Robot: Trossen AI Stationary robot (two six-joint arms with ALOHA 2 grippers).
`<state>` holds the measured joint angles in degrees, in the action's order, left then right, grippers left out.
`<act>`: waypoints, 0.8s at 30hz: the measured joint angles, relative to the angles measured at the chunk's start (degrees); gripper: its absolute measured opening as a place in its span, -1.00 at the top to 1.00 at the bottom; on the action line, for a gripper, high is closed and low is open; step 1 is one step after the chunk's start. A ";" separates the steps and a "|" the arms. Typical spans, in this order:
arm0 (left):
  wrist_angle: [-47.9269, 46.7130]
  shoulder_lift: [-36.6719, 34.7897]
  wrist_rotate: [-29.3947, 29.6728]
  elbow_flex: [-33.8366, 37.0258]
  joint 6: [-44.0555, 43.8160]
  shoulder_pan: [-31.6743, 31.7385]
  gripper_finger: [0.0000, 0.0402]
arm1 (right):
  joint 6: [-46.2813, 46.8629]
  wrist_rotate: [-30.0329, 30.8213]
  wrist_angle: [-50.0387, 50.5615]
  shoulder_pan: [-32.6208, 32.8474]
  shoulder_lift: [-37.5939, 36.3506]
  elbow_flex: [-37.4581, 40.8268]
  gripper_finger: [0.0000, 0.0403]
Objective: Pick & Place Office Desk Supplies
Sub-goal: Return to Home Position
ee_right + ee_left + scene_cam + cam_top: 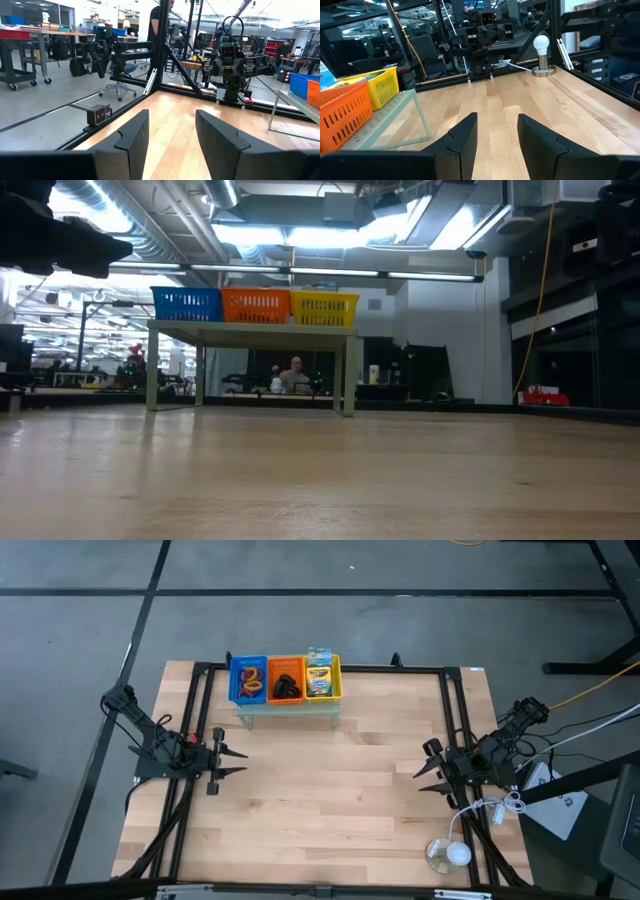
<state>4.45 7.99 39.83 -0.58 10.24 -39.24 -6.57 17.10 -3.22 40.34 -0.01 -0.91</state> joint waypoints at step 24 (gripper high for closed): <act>0.02 0.02 -0.07 0.00 0.00 0.00 0.31 | 0.02 0.00 0.00 0.00 0.00 0.00 0.19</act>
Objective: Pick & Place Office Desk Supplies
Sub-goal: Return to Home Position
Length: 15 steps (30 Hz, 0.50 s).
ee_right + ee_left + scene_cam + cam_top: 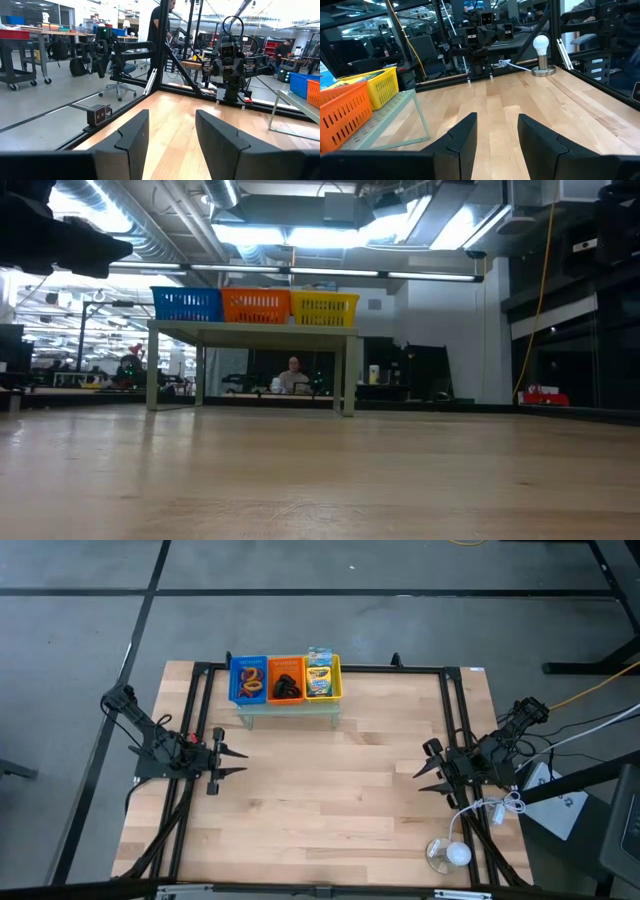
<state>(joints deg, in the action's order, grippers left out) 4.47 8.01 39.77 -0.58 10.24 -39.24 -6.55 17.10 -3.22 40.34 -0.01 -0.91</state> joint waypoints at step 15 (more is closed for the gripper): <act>0.02 0.00 0.00 -0.02 0.00 0.00 0.32 | 0.00 0.00 0.00 0.00 0.00 0.00 0.19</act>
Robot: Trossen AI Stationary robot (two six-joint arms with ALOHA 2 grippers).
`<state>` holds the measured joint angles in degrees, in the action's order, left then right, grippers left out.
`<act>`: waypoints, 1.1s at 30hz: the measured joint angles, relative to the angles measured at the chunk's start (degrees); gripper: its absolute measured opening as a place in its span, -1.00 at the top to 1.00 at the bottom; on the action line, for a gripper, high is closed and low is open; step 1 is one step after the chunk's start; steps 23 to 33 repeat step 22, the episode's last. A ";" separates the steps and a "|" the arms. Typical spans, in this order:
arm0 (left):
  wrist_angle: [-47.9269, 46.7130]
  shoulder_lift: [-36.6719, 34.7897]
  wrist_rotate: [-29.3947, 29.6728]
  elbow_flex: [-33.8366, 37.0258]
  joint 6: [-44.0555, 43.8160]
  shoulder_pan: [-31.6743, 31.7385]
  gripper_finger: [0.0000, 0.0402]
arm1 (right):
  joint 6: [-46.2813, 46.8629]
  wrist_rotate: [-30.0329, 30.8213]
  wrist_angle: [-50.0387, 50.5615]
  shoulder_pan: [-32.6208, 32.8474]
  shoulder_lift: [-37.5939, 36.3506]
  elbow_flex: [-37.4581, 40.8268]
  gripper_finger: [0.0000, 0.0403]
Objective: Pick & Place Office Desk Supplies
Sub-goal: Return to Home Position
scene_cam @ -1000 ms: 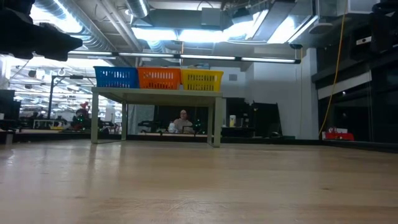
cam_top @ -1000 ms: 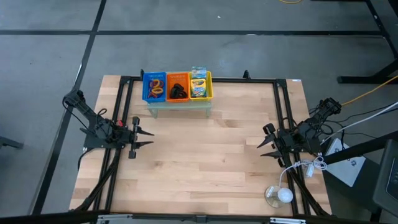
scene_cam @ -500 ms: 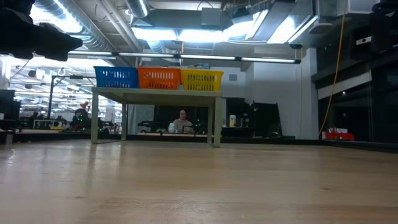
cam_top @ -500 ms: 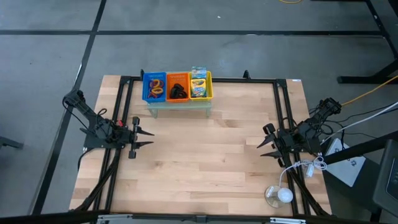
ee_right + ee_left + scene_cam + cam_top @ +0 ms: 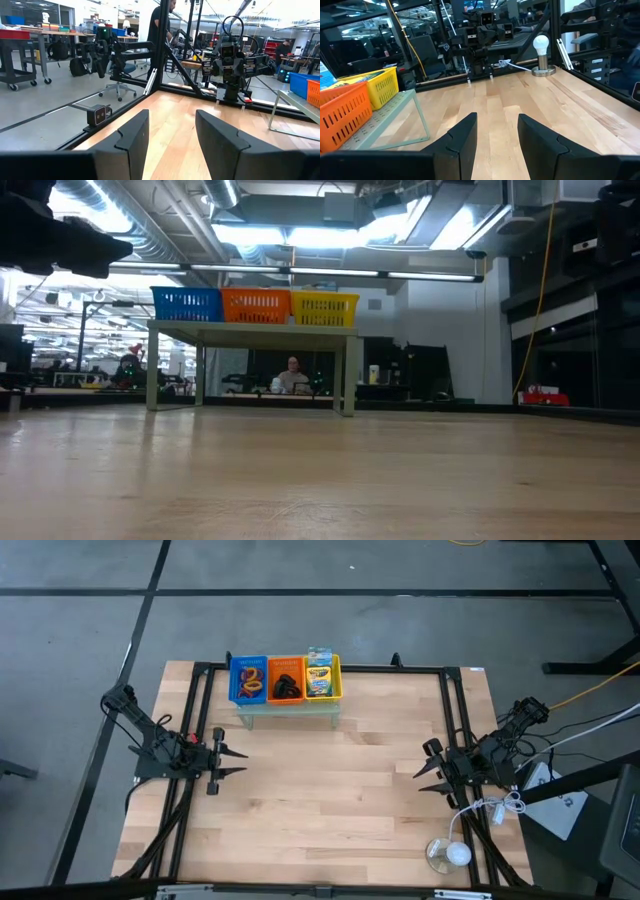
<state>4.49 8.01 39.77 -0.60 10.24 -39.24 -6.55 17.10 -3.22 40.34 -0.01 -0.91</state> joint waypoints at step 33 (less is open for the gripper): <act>-0.01 0.00 0.00 0.01 0.00 -0.01 0.33 | 0.00 -0.01 0.00 0.00 0.00 0.00 0.19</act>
